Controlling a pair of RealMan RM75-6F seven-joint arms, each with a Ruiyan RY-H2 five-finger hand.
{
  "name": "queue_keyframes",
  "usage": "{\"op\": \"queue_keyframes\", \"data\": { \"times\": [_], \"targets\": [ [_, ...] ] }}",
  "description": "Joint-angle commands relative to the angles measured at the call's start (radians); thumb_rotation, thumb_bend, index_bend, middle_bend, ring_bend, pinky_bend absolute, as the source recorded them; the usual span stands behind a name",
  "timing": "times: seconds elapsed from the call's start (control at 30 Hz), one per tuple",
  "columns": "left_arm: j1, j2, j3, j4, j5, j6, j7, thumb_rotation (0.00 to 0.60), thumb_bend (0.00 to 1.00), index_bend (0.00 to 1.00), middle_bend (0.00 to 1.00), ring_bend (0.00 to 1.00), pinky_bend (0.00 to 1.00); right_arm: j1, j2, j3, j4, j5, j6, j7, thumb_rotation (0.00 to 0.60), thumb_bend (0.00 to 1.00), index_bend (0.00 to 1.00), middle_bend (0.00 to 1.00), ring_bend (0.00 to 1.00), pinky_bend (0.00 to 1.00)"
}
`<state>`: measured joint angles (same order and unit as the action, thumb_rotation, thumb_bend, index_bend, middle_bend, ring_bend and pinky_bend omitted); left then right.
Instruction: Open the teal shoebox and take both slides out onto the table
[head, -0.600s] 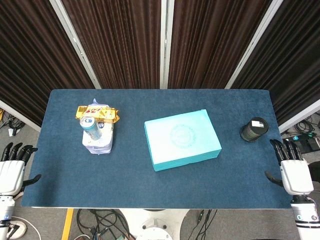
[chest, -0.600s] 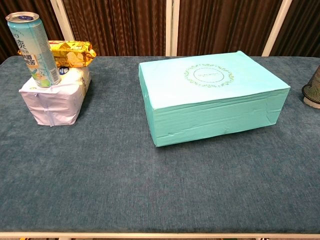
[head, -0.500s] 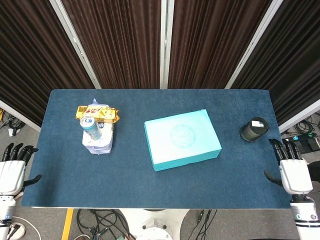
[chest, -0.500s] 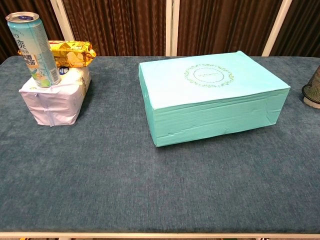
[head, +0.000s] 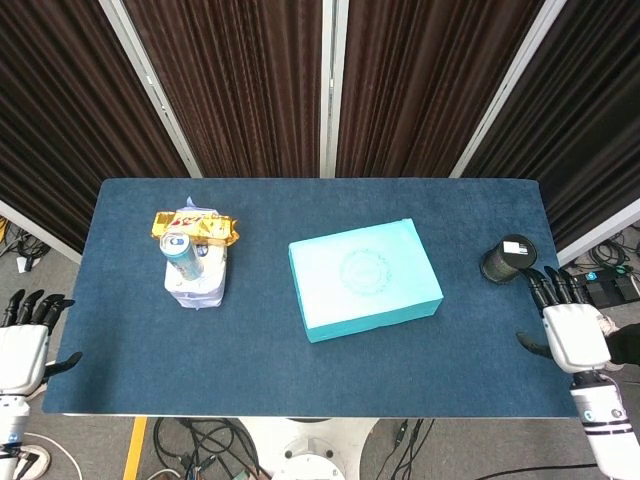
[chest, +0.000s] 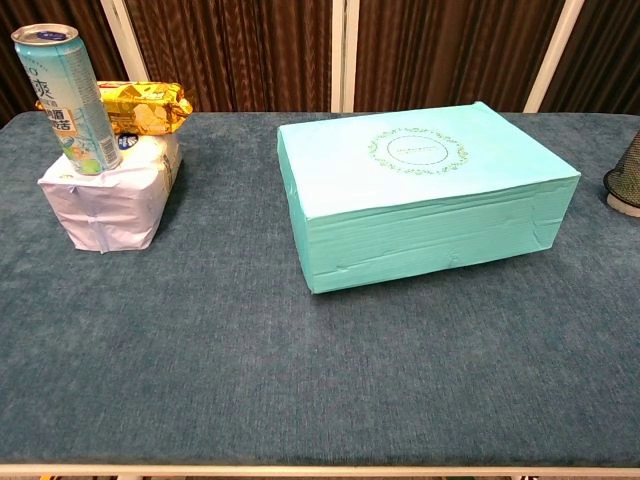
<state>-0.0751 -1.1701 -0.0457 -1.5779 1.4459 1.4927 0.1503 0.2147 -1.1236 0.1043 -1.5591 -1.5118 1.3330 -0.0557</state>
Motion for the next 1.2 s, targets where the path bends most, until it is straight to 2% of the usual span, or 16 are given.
{"op": "queue_keyframes", "data": {
  "times": [0.03, 0.3, 0.47, 0.6, 0.73, 1.0, 1.2],
  "targets": [
    [0.004, 0.002, 0.001, -0.005, 0.002, 0.006, -0.001, 0.6, 0.0, 0.23, 0.18, 0.09, 0.05, 0.108, -0.026, 0.034, 0.066, 0.005, -0.125, 0.01, 0.6, 0.06, 0.06, 0.09, 0.0, 0.05],
    [0.023, 0.016, 0.008, -0.019, -0.011, 0.014, 0.006, 0.6, 0.0, 0.23, 0.18, 0.09, 0.05, 0.3, -0.19, 0.068, 0.273, -0.016, -0.287, 0.033, 0.6, 0.05, 0.04, 0.08, 0.0, 0.03],
    [0.029, 0.023, 0.008, -0.026, -0.013, 0.019, 0.009, 0.6, 0.0, 0.23, 0.18, 0.09, 0.05, 0.374, -0.283, 0.066, 0.413, -0.024, -0.339, 0.046, 0.6, 0.05, 0.04, 0.06, 0.0, 0.01],
    [0.03, 0.027, 0.008, -0.032, -0.013, 0.018, 0.008, 0.6, 0.0, 0.23, 0.18, 0.09, 0.05, 0.413, -0.339, 0.052, 0.477, -0.046, -0.344, 0.078, 0.6, 0.05, 0.03, 0.06, 0.0, 0.01],
    [0.032, 0.029, 0.009, -0.036, -0.012, 0.019, 0.011, 0.6, 0.0, 0.23, 0.18, 0.09, 0.05, 0.428, -0.359, 0.016, 0.473, -0.1, -0.304, 0.119, 0.6, 0.05, 0.03, 0.06, 0.0, 0.0],
    [0.033, 0.033, 0.009, -0.041, -0.009, 0.018, 0.014, 0.6, 0.0, 0.23, 0.18, 0.09, 0.05, 0.428, -0.336, -0.058, 0.341, -0.184, -0.243, 0.164, 0.6, 0.04, 0.03, 0.06, 0.0, 0.0],
    [0.04, 0.033, 0.009, -0.036, -0.008, 0.025, 0.004, 0.6, 0.0, 0.23, 0.18, 0.09, 0.05, 0.431, -0.339, -0.09, 0.279, -0.225, -0.212, 0.154, 0.6, 0.04, 0.03, 0.06, 0.0, 0.0]
  ]
}}
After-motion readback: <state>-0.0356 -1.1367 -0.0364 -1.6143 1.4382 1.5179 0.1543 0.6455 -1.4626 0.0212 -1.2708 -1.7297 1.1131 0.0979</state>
